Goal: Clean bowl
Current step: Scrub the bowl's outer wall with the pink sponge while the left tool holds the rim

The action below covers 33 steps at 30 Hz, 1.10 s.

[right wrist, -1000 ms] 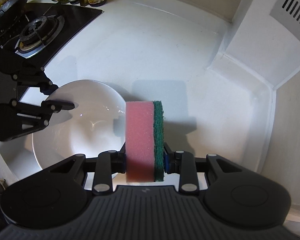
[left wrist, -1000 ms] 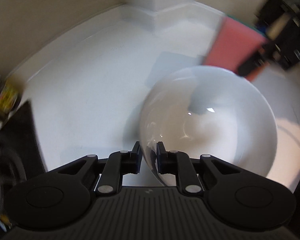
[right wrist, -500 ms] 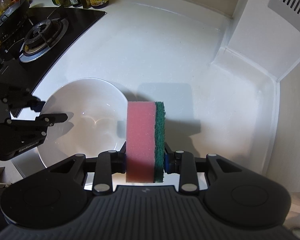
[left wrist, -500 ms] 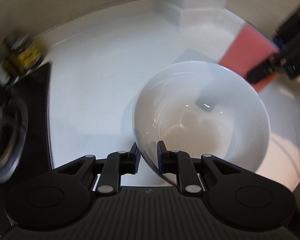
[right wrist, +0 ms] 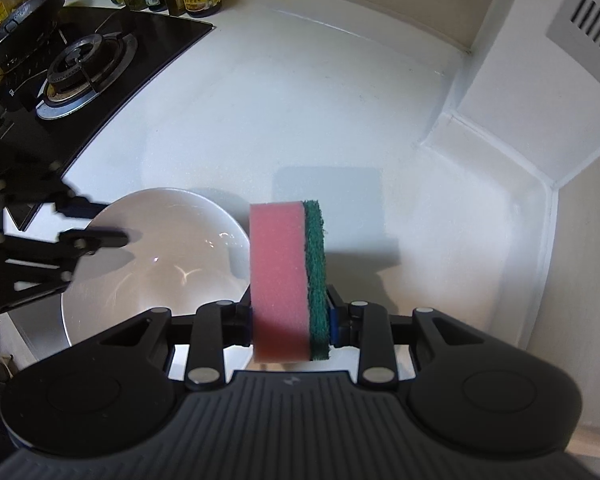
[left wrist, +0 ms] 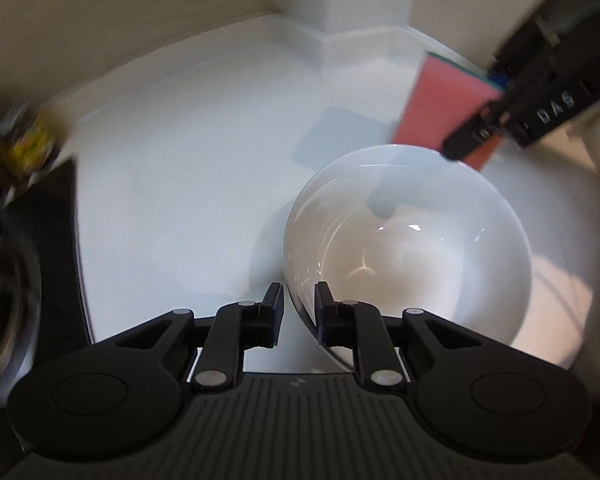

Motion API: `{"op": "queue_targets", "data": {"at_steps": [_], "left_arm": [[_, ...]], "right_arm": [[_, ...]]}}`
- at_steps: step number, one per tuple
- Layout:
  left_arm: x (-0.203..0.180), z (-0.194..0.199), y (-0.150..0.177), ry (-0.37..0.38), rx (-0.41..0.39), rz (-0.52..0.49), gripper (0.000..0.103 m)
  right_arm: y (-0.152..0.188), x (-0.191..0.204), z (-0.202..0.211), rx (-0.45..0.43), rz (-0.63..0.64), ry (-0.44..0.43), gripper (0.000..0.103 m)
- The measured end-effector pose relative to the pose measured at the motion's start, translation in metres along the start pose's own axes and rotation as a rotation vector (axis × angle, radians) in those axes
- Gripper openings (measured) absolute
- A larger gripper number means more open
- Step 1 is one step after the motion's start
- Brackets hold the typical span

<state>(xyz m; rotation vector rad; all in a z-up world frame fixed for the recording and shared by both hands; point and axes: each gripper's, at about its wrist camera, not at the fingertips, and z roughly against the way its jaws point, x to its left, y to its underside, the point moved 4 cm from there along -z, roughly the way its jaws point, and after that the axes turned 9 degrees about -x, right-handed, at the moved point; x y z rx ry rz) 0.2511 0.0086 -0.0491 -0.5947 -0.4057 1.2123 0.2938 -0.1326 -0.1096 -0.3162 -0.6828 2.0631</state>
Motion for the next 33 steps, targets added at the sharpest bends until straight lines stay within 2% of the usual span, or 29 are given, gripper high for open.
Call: {"op": "queue_targets", "data": {"at_steps": [2,5,8,13,15,17,19,20,22,24,28,33], "left_arm": [[-0.003,-0.002,0.003,-0.008,0.009,0.008,0.018],[-0.007,-0.01,-0.001,-0.005,0.026,-0.064,0.017],[-0.014,-0.021,-0.012,0.019,0.054,-0.261,0.016],[-0.015,-0.04,-0.03,0.096,0.042,-0.456,0.019],[-0.012,-0.044,-0.035,0.078,0.029,-0.407,0.02],[-0.008,-0.041,-0.036,0.038,0.028,-0.317,0.02],[-0.004,-0.033,-0.032,-0.001,0.034,-0.2,0.02],[0.0,-0.026,-0.027,-0.019,0.042,-0.097,0.02],[0.002,-0.016,-0.019,-0.023,0.047,0.037,0.019],[0.001,-0.015,-0.012,-0.03,0.038,0.081,0.019],[0.0,-0.024,-0.013,-0.026,0.052,0.009,0.017],[-0.009,-0.024,-0.018,0.004,0.065,-0.249,0.017]], "right_arm": [[0.004,0.001,0.002,-0.005,0.0,-0.004,0.028],[0.008,0.005,0.005,-0.003,0.031,0.002,0.028],[0.01,0.006,0.007,0.009,0.063,-0.002,0.028],[0.005,0.003,0.006,0.0,0.083,0.008,0.028],[0.002,0.002,0.004,-0.006,0.091,0.02,0.028],[0.001,0.0,0.003,-0.011,0.074,0.018,0.027],[0.001,-0.001,0.003,-0.018,0.053,0.014,0.027],[0.002,-0.002,0.005,-0.023,0.042,0.013,0.027],[0.004,-0.003,0.006,-0.03,0.026,0.01,0.027],[0.006,-0.003,0.007,-0.035,0.016,0.007,0.027],[0.007,-0.003,0.008,-0.035,0.02,0.008,0.027],[0.005,-0.002,0.006,-0.017,0.057,0.001,0.027]]}}
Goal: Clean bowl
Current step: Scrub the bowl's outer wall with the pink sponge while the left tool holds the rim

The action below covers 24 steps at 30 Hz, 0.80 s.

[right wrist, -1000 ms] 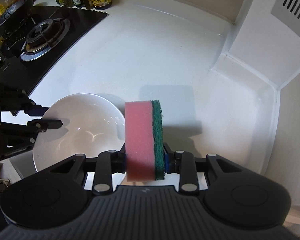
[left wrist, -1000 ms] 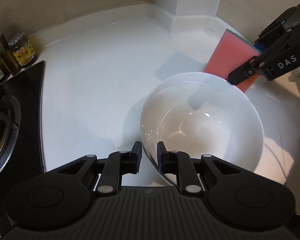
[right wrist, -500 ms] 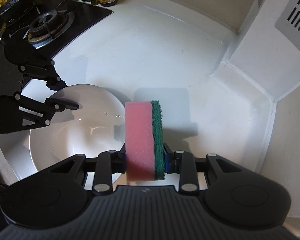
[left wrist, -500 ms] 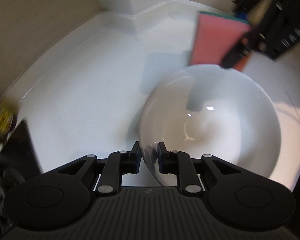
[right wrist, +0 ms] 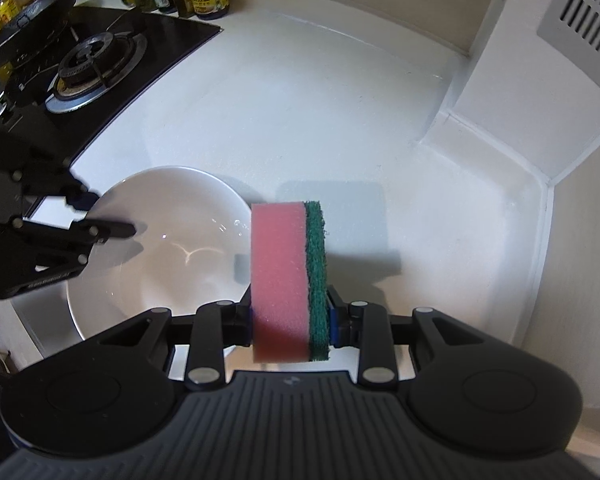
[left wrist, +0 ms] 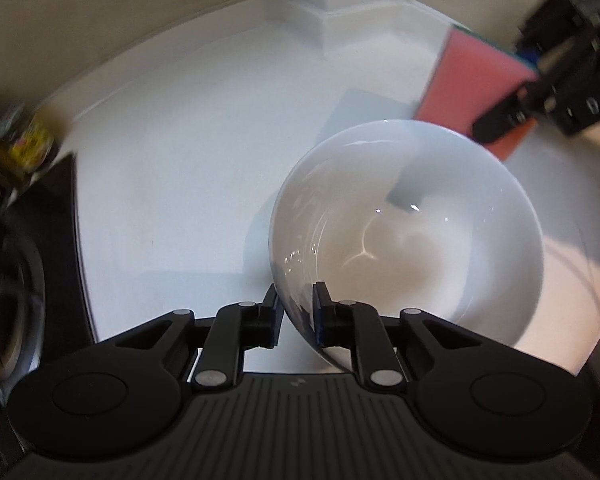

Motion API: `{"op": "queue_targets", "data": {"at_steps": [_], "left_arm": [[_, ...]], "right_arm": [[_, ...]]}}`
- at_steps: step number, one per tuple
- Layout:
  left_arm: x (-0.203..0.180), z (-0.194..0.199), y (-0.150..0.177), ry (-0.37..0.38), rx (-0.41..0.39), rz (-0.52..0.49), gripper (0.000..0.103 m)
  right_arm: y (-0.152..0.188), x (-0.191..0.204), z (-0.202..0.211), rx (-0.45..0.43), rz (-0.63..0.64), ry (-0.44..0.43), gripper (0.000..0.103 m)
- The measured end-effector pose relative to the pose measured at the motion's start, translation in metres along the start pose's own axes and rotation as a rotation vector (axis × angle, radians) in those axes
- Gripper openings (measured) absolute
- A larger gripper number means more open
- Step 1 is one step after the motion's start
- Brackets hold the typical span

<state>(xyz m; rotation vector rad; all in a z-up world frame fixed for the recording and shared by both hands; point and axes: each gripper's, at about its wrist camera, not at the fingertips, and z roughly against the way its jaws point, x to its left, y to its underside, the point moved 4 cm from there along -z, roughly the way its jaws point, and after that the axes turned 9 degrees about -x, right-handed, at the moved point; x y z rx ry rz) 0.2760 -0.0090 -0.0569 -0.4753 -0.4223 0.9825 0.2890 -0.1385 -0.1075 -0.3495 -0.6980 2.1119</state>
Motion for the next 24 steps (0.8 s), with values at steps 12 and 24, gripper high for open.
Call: {"op": "queue_targets", "data": {"at_steps": [12,24], "left_arm": [[0.018,0.007,-0.005,-0.021,-0.002,0.179,0.02],[0.011,-0.003,-0.003,-0.043,0.005,0.169,0.013]], "right_arm": [[-0.017,0.0,-0.006,-0.017,0.041,0.008,0.027],[-0.002,0.003,0.004,-0.014,0.017,0.016,0.028]]}}
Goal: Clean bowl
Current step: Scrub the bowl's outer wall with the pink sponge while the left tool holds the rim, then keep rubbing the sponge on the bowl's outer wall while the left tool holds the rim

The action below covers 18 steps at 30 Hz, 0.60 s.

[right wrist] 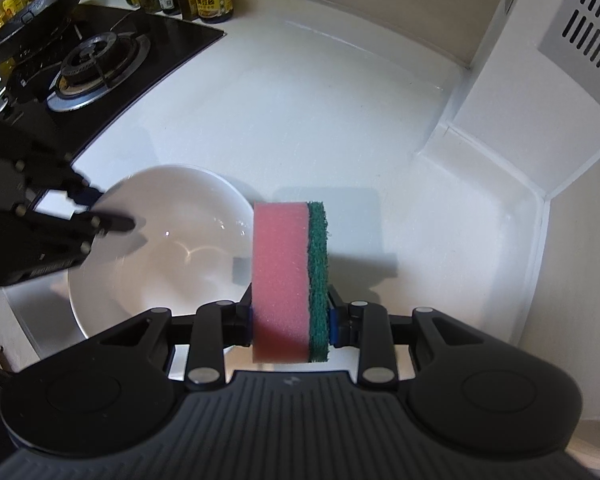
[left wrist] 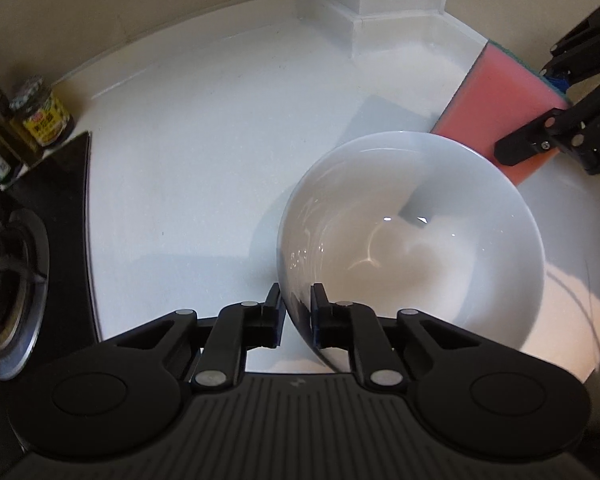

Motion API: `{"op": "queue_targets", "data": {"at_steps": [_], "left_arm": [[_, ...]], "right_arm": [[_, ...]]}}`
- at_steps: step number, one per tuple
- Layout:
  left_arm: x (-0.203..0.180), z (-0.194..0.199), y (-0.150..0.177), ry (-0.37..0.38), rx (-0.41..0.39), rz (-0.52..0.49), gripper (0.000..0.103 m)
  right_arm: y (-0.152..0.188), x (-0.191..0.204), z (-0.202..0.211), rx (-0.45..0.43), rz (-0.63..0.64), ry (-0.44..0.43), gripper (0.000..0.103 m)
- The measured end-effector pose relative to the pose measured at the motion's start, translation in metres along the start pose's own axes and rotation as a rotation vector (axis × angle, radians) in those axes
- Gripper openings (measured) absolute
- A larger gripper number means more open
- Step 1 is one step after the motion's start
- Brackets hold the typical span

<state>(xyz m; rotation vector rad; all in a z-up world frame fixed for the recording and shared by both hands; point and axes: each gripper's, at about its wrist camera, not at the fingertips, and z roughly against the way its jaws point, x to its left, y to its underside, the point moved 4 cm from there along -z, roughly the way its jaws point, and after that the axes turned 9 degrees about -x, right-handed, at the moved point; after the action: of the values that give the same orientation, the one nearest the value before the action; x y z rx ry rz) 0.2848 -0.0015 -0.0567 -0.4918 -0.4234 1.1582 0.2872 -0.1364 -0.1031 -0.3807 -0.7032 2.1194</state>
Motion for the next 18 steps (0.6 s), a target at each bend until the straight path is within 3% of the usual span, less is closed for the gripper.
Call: {"op": "queue_targets", "data": {"at_steps": [6,8,11,16,18], "left_arm": [[-0.009,-0.006,-0.011,0.041,-0.027,-0.243,0.017],[-0.008,-0.008,-0.015,0.046,-0.032,-0.276,0.019],[-0.004,-0.007,-0.019,0.038,-0.024,-0.222,0.019],[0.007,0.014,-0.006,0.03,-0.014,0.063,0.02],[0.007,0.013,0.002,0.026,0.003,0.094,0.02]], "right_arm": [[-0.009,-0.002,-0.004,-0.004,0.021,0.026,0.028],[-0.013,-0.003,-0.006,-0.005,0.027,0.036,0.028],[-0.014,-0.004,-0.008,-0.009,0.019,0.039,0.028],[-0.009,-0.008,-0.006,-0.025,-0.023,0.032,0.027],[-0.007,-0.008,-0.006,-0.028,-0.03,0.031,0.027]]}}
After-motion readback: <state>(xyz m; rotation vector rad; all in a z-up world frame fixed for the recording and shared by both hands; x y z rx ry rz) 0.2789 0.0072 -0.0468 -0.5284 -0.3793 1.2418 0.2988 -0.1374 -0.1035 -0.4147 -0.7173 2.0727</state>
